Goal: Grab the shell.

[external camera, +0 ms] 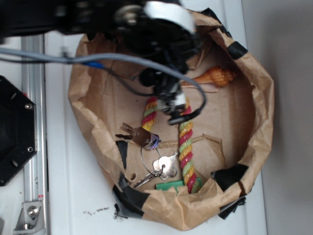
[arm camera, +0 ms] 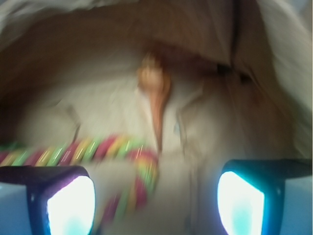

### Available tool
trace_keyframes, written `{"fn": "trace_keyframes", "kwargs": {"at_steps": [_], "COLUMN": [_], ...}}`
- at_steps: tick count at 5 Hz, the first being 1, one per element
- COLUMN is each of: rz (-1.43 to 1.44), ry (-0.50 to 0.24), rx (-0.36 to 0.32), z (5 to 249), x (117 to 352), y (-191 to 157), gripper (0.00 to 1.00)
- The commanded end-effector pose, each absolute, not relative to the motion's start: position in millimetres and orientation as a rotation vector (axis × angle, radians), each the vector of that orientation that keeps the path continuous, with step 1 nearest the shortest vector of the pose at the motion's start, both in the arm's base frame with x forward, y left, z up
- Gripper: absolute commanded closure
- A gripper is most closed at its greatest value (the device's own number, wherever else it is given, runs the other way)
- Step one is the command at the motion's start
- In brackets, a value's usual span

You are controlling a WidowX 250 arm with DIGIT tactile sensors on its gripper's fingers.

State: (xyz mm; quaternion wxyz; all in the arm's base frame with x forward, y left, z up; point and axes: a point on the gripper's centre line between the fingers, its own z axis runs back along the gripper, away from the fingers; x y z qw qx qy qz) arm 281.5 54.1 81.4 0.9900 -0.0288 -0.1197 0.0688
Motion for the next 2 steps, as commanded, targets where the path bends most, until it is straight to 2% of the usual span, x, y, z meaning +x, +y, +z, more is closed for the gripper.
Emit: {"fn": "trace_keyframes", "kwargs": {"at_steps": [1, 2], "rz": [0.166, 0.147], "ry": [-0.282, -0.293], "rx": [0.005, 0.003], "z": [58.6, 51.9], "x": [356.1, 371.0], "y": [55.9, 51.8], "gripper": [0.00, 0.00]}}
